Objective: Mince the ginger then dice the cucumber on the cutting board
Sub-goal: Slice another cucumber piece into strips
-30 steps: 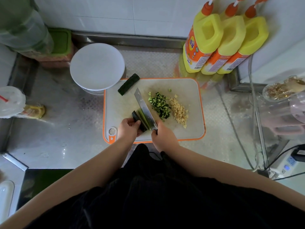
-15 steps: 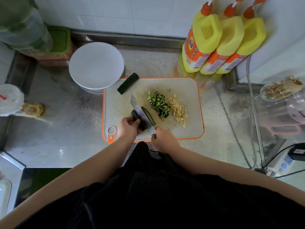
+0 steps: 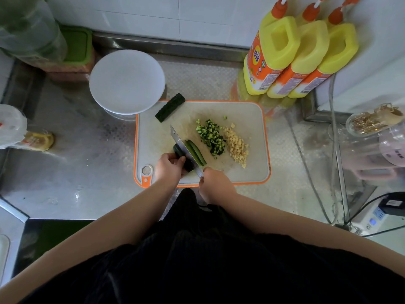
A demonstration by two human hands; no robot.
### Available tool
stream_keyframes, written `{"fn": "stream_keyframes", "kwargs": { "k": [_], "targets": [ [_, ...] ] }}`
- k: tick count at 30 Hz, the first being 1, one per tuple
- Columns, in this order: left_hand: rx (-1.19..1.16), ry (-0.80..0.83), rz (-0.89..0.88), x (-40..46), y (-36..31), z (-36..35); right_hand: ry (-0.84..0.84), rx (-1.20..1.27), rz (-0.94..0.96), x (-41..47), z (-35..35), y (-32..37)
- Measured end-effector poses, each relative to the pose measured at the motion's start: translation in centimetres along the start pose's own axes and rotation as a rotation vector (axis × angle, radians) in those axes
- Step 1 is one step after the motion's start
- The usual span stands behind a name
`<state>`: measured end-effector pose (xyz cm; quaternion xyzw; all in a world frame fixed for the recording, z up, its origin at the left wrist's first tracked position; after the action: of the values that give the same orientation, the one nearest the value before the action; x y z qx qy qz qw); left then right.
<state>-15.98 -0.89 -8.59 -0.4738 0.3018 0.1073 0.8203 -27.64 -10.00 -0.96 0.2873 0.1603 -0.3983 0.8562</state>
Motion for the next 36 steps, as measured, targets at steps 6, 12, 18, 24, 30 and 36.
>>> {"fn": "stream_keyframes", "kwargs": {
  "k": [6, 12, 18, 24, 30, 36],
  "targets": [
    [-0.002, 0.0, 0.0, -0.1, -0.2, 0.2, -0.007, 0.023, -0.018, 1.0, -0.4, 1.2],
    [-0.007, 0.003, -0.006, -0.1, -0.1, 0.2, 0.042, -0.025, -0.025, 0.3, -1.4, -0.1],
    [0.003, 0.004, 0.001, -0.2, -0.3, 0.3, 0.009, -0.016, -0.006, 1.7, -2.0, 1.0],
    [0.005, -0.005, -0.011, -0.3, -0.4, 0.3, -0.001, -0.051, 0.011, 1.9, -2.4, 0.8],
    [0.01, -0.015, -0.016, -0.4, -0.5, 0.4, 0.061, -0.05, -0.014, 1.7, -2.6, 0.6],
    [0.005, -0.013, -0.025, -0.9, -0.9, 0.5, 0.038, -0.035, -0.049, 1.6, -2.5, -0.3]
  ]
}}
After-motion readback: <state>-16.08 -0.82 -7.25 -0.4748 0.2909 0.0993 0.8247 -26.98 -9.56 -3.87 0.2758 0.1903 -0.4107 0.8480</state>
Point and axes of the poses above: each hand's wrist, its own x-axis towards the middle knuckle, its own z-axis out of the back of the hand, y = z × x, the point moved 8 cm from there along x, towards the middle knuckle, and after that the axes turned 10 degrees about -y, right-handed, at the moved point
